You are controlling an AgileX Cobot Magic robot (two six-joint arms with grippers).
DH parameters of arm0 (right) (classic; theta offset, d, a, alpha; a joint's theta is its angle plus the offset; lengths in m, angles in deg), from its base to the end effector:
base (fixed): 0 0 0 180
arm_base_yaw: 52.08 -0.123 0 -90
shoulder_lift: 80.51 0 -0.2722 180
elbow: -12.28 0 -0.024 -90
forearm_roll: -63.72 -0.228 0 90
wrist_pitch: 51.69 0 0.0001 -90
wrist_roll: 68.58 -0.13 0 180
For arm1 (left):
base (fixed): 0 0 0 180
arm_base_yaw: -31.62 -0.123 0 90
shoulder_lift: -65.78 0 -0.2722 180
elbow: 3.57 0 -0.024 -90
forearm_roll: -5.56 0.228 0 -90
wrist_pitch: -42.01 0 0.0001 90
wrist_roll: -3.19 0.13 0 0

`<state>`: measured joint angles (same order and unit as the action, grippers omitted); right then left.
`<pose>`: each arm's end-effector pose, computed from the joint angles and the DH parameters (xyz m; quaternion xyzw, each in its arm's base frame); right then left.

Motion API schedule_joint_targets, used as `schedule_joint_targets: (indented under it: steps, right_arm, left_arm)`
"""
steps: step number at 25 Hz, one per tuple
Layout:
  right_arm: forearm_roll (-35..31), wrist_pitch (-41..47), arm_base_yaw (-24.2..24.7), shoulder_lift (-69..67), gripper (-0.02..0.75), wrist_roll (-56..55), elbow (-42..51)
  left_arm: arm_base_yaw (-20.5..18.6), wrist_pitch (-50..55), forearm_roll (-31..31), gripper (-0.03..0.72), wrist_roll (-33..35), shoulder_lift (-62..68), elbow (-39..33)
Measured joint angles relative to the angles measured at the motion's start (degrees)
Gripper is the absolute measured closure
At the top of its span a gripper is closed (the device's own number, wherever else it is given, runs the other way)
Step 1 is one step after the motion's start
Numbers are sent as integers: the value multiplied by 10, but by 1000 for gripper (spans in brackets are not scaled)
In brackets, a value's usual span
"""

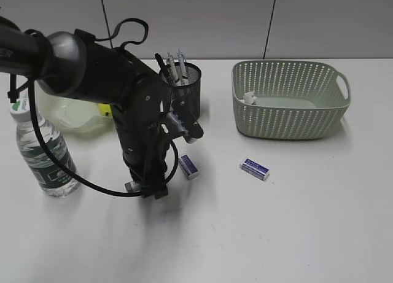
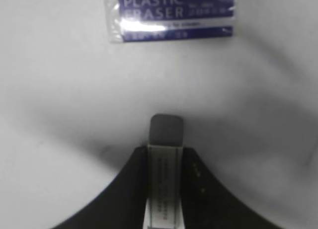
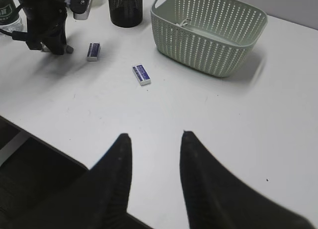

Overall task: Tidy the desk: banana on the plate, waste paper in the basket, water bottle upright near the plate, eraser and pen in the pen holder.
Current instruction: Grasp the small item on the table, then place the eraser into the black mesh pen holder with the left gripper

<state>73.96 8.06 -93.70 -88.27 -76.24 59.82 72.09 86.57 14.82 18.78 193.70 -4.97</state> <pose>0.0288 -0.0011 0.2556 -0.2421 0.8046 0.1419 0.5233 0.2936 -0.2312 0.0835 0.5158 0.8530 0.0468 0.0648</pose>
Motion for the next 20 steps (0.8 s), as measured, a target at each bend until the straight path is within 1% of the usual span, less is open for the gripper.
schedule_joint_targets:
  steps: [3,6,10,14,16,20]
  right_arm:
    - [0,0,0,0,461,0,0]
    - [0,0,0,0,461,0,0]
    - [0,0,0,0,461,0,0]
    - [0,0,0,0,461,0,0]
    - [0,0,0,0,461,0,0]
    - [0,0,0,0,461,0,0]
  left_arm:
    - [0,19,-1,546,0,1,18]
    - [0,38,-7,546,0,-7,56]
    - [-4,23,-9,546,-17,-40,109]
    - [-29,-44,-13,546,-59,-57,154]
    - [-44,-93,-35,546,-70,-57,164]
    - [-71,-214,-97,546,-78,-52,165]
